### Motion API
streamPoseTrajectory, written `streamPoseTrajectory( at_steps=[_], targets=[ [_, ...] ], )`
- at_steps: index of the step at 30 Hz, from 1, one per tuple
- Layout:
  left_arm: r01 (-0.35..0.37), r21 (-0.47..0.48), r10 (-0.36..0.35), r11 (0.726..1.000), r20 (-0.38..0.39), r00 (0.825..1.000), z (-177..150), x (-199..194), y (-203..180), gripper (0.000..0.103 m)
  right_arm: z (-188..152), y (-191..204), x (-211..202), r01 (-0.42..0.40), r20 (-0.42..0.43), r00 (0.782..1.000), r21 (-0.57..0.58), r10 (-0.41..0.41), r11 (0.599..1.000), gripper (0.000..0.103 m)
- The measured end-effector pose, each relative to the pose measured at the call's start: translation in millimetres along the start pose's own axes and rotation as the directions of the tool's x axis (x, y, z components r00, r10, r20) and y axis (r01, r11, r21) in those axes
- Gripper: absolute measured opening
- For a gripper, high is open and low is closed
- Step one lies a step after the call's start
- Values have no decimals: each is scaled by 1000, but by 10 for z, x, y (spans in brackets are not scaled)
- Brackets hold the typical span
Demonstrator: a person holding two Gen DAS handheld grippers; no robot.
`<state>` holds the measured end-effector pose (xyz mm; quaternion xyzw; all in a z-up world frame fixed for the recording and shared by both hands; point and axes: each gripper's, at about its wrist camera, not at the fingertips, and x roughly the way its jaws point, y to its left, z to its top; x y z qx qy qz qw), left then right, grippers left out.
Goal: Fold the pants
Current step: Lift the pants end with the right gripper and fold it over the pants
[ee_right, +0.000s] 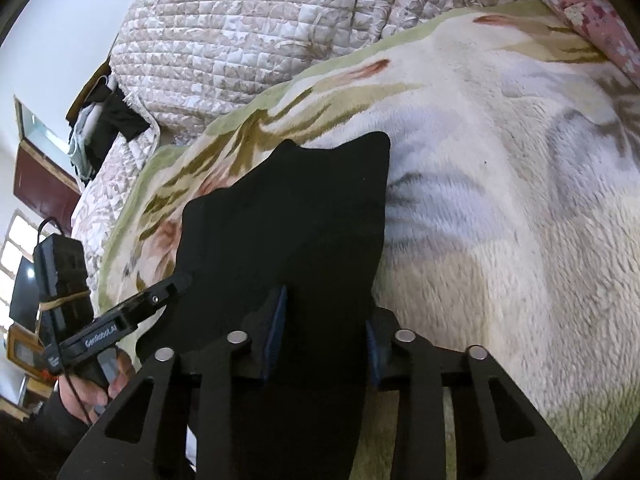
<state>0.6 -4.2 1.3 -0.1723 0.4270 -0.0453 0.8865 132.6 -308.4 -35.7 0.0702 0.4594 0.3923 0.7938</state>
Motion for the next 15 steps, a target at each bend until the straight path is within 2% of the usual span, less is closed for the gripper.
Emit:
streamPoseTrajectory(
  at_steps=[1,2,3,6,10,15],
  targets=[
    [-13,13,13,1000,-1,1000,10,-16,-36,47,-1,33,-29,6,6,1000,-8,-6,1000,22],
    [-33,32,33,999,3,999,12,-42,-71,40,2,69,-70,2,13,1000,-13,-2,1000,16],
    [-55,52,55,997,12,998,18,-79,-110,33,8,88,-95,-6,18,1000,-12,6,1000,16],
    [-58,66,56,996,30,998,70,-198,-152,25,69,227,-206,-23,45,999,-40,25,999,16],
    [-44,87,40,995,51,998,186,-309,-232,22,269,454,-288,-43,80,995,-104,52,994,16],
    [-69,117,56,991,105,993,484,-366,-268,21,606,529,-202,-53,107,992,-132,68,990,16]
  ],
)
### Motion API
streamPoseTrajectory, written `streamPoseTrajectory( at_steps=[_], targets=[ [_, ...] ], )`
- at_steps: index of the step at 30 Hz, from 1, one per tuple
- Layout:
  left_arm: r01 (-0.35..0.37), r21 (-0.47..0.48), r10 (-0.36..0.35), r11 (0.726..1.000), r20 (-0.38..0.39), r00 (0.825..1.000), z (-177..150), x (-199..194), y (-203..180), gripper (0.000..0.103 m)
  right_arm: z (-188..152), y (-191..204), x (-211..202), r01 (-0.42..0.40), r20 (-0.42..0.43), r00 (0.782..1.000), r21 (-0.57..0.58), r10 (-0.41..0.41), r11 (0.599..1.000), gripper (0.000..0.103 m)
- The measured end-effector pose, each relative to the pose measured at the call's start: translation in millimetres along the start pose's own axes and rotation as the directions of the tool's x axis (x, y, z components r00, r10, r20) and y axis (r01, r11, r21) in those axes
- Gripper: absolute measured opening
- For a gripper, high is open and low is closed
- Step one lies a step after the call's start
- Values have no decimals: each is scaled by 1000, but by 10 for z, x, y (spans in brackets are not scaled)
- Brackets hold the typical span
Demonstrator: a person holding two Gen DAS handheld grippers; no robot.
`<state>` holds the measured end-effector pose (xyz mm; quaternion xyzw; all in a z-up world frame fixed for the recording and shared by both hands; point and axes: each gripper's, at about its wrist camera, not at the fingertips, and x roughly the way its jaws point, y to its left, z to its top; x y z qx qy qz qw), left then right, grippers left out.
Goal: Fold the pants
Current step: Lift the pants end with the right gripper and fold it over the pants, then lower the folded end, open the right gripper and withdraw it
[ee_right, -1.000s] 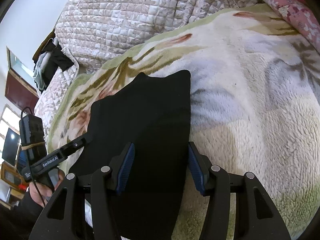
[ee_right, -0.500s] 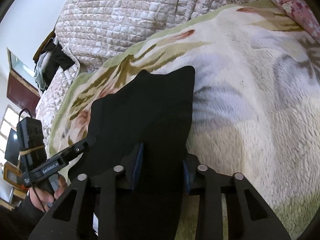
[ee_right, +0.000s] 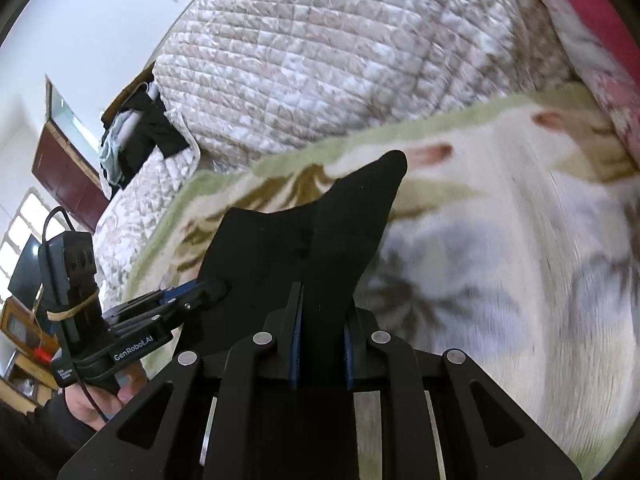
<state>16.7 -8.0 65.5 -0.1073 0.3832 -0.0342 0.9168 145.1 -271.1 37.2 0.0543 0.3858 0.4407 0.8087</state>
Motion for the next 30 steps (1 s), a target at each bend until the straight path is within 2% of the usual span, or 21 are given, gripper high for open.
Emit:
streamPoseTrajectory(
  at_steps=[6,15,17,19,20,22,23,25,28,30],
  targets=[
    [-45,34,43,998,40,998,416,144,123,21,320,-4,267,-6,10,1000,-27,6,1000,16],
    [-69,50,67,996,38,997,684,488,301,21,592,-158,666,-2,3,1000,-42,2,999,16],
    [-70,48,69,996,30,997,713,609,366,22,597,-298,858,32,-47,998,-32,-33,999,19],
    [-80,31,80,996,-10,997,702,803,474,23,561,-430,983,117,-95,988,-12,-118,993,26],
    [-92,16,93,996,-45,995,684,900,533,24,531,-482,993,161,-105,981,-10,-161,987,28],
    [-128,-17,126,992,-84,988,617,992,677,27,482,-516,859,169,-64,983,-11,-169,986,31],
    [-124,-30,122,992,-78,990,584,956,734,28,469,-508,795,192,-49,980,-18,-193,981,33],
    [-168,-36,166,985,-56,984,548,829,789,28,427,-424,651,227,-15,974,-52,-228,972,34],
    [-202,-61,200,977,-40,979,497,623,828,28,302,-211,467,227,6,974,-87,-228,970,35],
    [-211,-71,209,975,-28,978,467,481,797,28,210,-58,391,220,11,975,-113,-221,969,41]
  ],
)
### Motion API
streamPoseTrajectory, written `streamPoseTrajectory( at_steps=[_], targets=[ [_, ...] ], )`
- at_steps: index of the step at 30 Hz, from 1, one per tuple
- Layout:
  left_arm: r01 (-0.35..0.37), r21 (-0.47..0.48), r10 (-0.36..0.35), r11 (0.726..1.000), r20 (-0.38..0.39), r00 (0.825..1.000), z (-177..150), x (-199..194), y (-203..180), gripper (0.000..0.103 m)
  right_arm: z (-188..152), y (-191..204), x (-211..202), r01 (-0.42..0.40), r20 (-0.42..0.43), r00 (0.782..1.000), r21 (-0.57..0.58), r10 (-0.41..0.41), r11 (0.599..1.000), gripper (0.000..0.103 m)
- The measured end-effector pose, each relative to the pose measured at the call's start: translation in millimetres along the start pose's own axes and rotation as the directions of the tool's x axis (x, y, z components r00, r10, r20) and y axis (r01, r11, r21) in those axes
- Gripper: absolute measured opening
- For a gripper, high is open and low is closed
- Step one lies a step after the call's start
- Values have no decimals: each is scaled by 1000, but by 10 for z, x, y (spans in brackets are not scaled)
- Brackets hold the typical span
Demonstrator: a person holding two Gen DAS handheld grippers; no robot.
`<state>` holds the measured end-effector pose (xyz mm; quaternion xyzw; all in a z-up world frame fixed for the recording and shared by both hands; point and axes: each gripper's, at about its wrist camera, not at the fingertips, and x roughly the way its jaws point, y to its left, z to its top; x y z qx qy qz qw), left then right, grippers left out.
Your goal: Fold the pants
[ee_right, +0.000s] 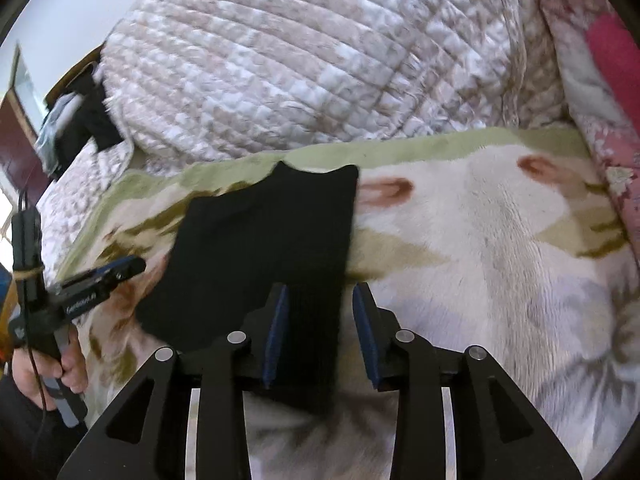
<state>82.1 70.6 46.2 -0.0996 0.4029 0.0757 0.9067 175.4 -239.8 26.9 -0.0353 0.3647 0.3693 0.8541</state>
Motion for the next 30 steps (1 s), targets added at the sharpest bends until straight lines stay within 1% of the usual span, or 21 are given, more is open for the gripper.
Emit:
streamPoseTrajectory(
  at_steps=[1,3,7,11,14,18,25,27,28,30],
  targets=[
    [-2,0,2,1000,8,1000,-17,-72,-17,28,-56,90,-62,-3,1,1000,-15,3,1000,46],
    [-1,0,1,1000,26,1000,-65,-235,-73,28,-137,231,-129,-8,2,1000,-42,8,999,47],
    [1,14,-2,1000,38,999,-163,-469,-222,28,-303,436,-251,-4,-6,1000,-90,3,996,47],
    [6,18,-6,1000,40,999,-297,-615,-327,28,-475,571,-352,19,-8,1000,-133,-20,991,56],
    [-2,24,1,1000,34,999,-420,-669,-387,28,-547,603,-378,34,-15,999,-147,-36,988,56],
    [0,24,0,1000,14,1000,-545,-698,-424,28,-584,593,-404,49,-22,998,-139,-53,989,57],
    [1,24,-1,1000,9,1000,-612,-739,-441,29,-618,605,-451,62,-20,998,-133,-65,989,57],
    [1,23,-1,1000,7,1000,-631,-755,-439,29,-618,604,-450,59,-19,998,-135,-62,989,59],
    [4,22,-4,1000,6,1000,-641,-761,-440,30,-619,607,-452,58,-19,998,-136,-61,989,62],
    [4,24,-4,1000,6,1000,-658,-774,-434,31,-631,622,-459,57,-18,998,-137,-60,989,63]
  ],
)
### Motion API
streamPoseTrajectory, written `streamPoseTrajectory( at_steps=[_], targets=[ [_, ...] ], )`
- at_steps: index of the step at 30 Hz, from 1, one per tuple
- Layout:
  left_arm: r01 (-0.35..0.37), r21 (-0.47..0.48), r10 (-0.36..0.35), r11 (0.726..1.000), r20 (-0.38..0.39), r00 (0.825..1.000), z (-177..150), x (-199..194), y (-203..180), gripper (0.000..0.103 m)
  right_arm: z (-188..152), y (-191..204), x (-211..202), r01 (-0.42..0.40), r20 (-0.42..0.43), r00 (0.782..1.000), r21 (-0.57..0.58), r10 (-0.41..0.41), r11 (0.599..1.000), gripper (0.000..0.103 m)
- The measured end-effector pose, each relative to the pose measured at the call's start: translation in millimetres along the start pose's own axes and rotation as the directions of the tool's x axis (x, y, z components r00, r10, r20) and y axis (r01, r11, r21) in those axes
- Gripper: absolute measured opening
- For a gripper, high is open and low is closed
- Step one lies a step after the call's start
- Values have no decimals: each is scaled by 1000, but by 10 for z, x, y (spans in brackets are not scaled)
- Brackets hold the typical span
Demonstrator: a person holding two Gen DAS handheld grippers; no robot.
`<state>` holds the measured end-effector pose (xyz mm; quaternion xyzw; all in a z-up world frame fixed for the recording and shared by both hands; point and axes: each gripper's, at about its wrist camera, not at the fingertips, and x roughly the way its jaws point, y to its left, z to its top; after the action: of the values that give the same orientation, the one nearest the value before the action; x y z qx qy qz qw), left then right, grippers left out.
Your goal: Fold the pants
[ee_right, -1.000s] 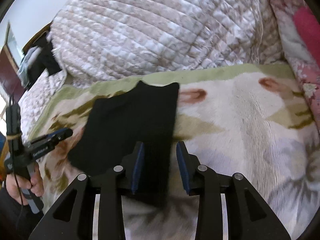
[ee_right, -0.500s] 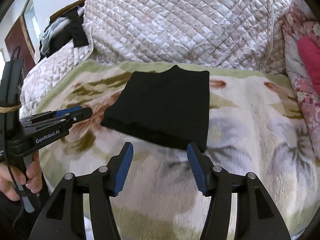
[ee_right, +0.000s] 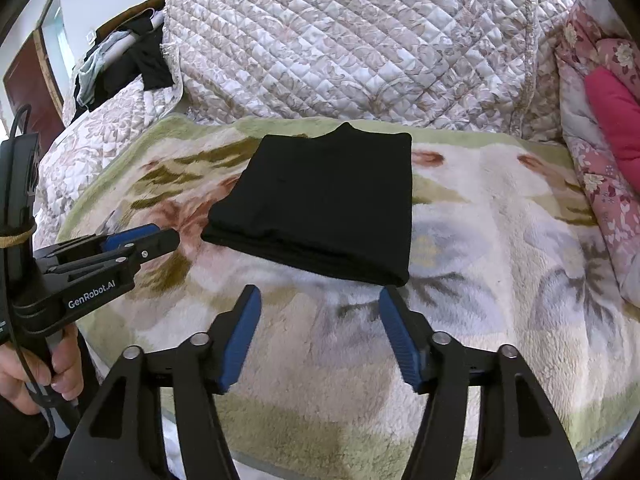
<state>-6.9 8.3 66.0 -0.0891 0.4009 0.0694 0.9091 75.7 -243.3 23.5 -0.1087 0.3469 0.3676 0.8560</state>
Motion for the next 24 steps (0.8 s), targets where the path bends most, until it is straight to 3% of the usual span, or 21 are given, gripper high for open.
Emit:
streamPoseTrajectory(
  at_steps=[24],
  targets=[
    [6,13,-6,1000,-6,1000,-31,-13,3,32,-16,64,48,-2,-22,1000,-12,2,1000,63]
  ],
)
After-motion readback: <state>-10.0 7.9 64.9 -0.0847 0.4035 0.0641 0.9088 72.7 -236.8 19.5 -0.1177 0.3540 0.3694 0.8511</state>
